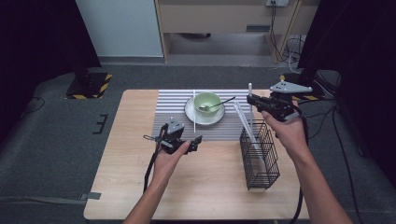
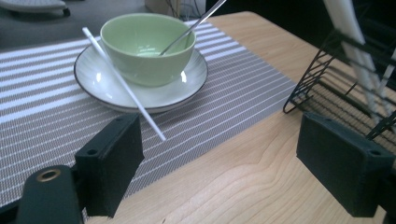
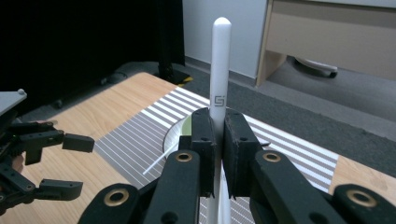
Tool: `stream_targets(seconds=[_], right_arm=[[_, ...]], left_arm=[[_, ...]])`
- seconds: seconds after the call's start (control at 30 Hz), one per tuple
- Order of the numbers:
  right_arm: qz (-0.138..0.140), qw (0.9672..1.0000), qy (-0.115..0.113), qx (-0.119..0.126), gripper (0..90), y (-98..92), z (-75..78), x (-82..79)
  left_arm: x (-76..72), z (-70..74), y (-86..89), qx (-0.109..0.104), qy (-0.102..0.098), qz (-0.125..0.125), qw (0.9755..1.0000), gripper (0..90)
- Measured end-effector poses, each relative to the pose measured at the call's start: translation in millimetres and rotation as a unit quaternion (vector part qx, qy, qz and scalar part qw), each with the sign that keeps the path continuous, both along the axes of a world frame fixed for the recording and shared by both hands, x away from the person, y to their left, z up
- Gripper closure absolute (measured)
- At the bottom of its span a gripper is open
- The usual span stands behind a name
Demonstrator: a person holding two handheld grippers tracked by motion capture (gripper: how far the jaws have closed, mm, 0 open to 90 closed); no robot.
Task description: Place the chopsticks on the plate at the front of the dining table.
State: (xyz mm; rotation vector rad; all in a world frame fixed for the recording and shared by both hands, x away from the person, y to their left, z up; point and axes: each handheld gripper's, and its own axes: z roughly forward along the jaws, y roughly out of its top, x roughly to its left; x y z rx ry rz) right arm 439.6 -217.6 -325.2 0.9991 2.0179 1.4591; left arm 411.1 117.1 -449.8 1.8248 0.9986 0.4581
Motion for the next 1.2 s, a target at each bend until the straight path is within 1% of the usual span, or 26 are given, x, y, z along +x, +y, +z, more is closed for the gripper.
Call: stream_targets(seconds=[0.03, 0.07, 0.1, 0.13, 0.17, 0.27, 0.33, 0.47, 0.53, 0.6, 0.63, 0.67, 0.7, 0.73, 0.77, 0.83, 0.93, 1.0, 1.03, 1.07, 1.1, 1.2], right_arm=[[0.001, 1.0000, -0.002, 0.003, 84.3, -2.3, 3.1, 0.2], [0.001, 1.0000, -0.002, 0.003, 84.3, -2.3, 3.1, 0.2], [0.003, 0.9999, -0.002, 0.012, 84.3, -5.2, 7.2, 0.7], [0.003, 0.9999, -0.002, 0.012, 84.3, -5.2, 7.2, 0.7], [0.005, 0.9999, -0.003, 0.016, 84.3, -7.4, 11.6, 0.9], [0.007, 0.9997, -0.005, 0.022, 84.3, -9.2, 16.2, 0.6], [0.011, 0.9995, -0.004, 0.031, 84.2, -10.4, 20.2, 0.4], [0.017, 0.9991, -0.003, 0.039, 84.3, -11.1, 26.4, 1.3], [0.019, 0.9989, -0.001, 0.043, 84.3, -11.0, 27.5, 2.2], [0.020, 0.9988, -0.001, 0.045, 84.3, -10.7, 28.0, 2.5], [0.023, 0.9984, -0.001, 0.051, 84.3, -10.5, 29.3, 3.4], [0.023, 0.9984, -0.001, 0.051, 84.3, -10.5, 29.3, 3.4], [0.025, 0.9978, -0.001, 0.061, 84.2, -10.2, 31.2, 4.4], [0.025, 0.9978, -0.001, 0.061, 84.2, -10.2, 31.2, 4.4], [0.029, 0.9970, 0.000, 0.072, 84.3, -9.4, 32.6, 5.1], [0.031, 0.9968, 0.000, 0.074, 84.3, -8.5, 33.2, 5.1], [0.038, 0.9956, 0.001, 0.086, 84.3, -4.2, 34.5, 4.2], [0.042, 0.9950, 0.001, 0.090, 84.3, -0.7, 34.4, 3.9], [0.047, 0.9943, 0.002, 0.095, 84.2, 3.9, 34.1, 3.3], [0.047, 0.9943, 0.002, 0.095, 84.2, 3.9, 34.1, 3.3], [0.053, 0.9936, 0.002, 0.100, 84.3, 8.9, 34.0, 3.1], [0.057, 0.9932, 0.002, 0.102, 84.2, 14.0, 34.0, 3.4]], left_arm=[[-0.1, 1.8, -0.1, -0.003, -0.001, -0.002, 1.0000, 15.0], [0.0, 3.7, 0.0, -0.006, -0.003, -0.002, 1.0000, 15.0], [0.3, 5.9, 0.3, -0.008, -0.004, -0.002, 1.0000, 15.4], [0.4, 7.9, 0.5, -0.011, -0.006, -0.001, 0.9999, 15.4], [0.3, 12.0, 1.2, -0.018, -0.011, -0.002, 0.9998, 16.4], [-0.1, 14.9, 1.2, -0.024, -0.016, -0.002, 0.9996, 16.8], [0.3, 16.8, 0.6, -0.023, -0.017, -0.004, 0.9996, 17.0], [0.1, 19.5, -1.7, -0.032, -0.021, -0.011, 0.9992, 18.8], [-0.2, 21.0, -3.5, -0.033, -0.022, -0.016, 0.9991, 20.4], [0.3, 22.4, -5.5, -0.042, -0.022, -0.026, 0.9985, 20.4], [0.4, 24.1, -6.6, -0.044, -0.024, -0.031, 0.9982, 20.4], [0.4, 24.1, -6.6, -0.044, -0.024, -0.031, 0.9982, 20.3], [-0.2, 25.9, -7.2, -0.047, -0.028, -0.034, 0.9979, 20.4], [-0.2, 25.9, -7.2, -0.047, -0.028, -0.034, 0.9979, 20.4], [-1.3, 27.2, -7.1, -0.050, -0.031, -0.041, 0.9975, 20.3], [-1.9, 27.5, -7.2, -0.053, -0.032, -0.045, 0.9971, 20.2], [-3.5, 28.0, -8.7, -0.061, -0.031, -0.060, 0.9959, 18.5], [-4.9, 27.9, -10.5, -0.062, -0.032, -0.068, 0.9952, 17.4], [-6.1, 27.8, -12.4, -0.065, -0.033, -0.078, 0.9942, 16.4], [-6.1, 27.8, -12.4, -0.065, -0.033, -0.078, 0.9942, 16.1], [-7.1, 27.9, -13.8, -0.066, -0.037, -0.087, 0.9933, 15.7], [-7.4, 27.7, -15.0, -0.068, -0.038, -0.093, 0.9926, 14.9]])
